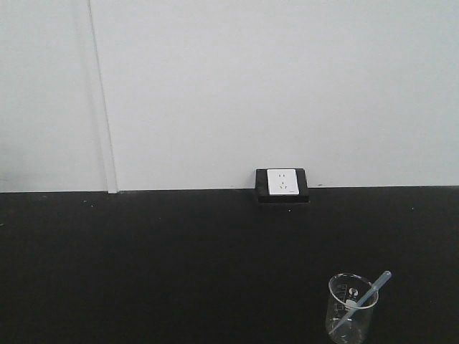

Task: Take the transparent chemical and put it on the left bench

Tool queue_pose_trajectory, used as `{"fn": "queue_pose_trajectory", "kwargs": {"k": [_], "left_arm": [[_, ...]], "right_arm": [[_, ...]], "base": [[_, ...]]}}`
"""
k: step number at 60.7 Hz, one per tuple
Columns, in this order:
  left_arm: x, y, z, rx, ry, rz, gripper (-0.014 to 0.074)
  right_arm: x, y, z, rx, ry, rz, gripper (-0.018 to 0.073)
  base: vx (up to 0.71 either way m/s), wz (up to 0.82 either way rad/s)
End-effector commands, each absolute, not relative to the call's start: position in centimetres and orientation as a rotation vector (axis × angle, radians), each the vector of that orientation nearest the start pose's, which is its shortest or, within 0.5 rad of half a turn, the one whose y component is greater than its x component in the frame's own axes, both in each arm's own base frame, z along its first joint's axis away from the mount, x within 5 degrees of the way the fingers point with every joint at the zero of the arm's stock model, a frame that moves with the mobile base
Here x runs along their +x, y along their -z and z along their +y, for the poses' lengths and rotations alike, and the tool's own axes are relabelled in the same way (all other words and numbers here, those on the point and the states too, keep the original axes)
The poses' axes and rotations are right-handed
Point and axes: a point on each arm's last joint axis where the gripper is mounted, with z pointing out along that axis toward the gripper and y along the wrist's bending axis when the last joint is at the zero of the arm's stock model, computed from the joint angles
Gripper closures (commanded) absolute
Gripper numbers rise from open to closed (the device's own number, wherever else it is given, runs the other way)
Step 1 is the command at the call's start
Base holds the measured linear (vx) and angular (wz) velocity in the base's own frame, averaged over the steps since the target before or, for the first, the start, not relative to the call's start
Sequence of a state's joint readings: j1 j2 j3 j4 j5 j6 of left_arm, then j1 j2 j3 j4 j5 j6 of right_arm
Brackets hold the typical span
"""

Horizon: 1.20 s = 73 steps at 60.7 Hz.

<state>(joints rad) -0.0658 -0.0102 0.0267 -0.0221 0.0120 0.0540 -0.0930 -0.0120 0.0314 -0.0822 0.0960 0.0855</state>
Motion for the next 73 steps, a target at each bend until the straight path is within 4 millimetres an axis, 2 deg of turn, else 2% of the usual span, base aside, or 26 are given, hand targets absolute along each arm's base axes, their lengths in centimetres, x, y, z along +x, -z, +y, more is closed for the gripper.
{"fn": "queue_pose_trajectory", "kwargs": {"k": [1,53,73], "left_arm": [[5.5,-20.6,-0.4,0.064,0.035,1.429,0.06],[5.5,-20.6,-0.4,0.064,0.035,1.429,0.06],[5.5,-20.6,-0.4,0.064,0.035,1.429,0.06]], "right_arm": [[5.6,-20.1,-0.6,0.073,0.082,1.51,0.0567],[5.6,-20.1,-0.6,0.072,0.082,1.505,0.0567],[5.5,-21.3,-0.5,0.059,0.077,1.38,0.0567]], "base": [[0.0,0.0],[0.0,0.0],[0.0,0.0]]}}
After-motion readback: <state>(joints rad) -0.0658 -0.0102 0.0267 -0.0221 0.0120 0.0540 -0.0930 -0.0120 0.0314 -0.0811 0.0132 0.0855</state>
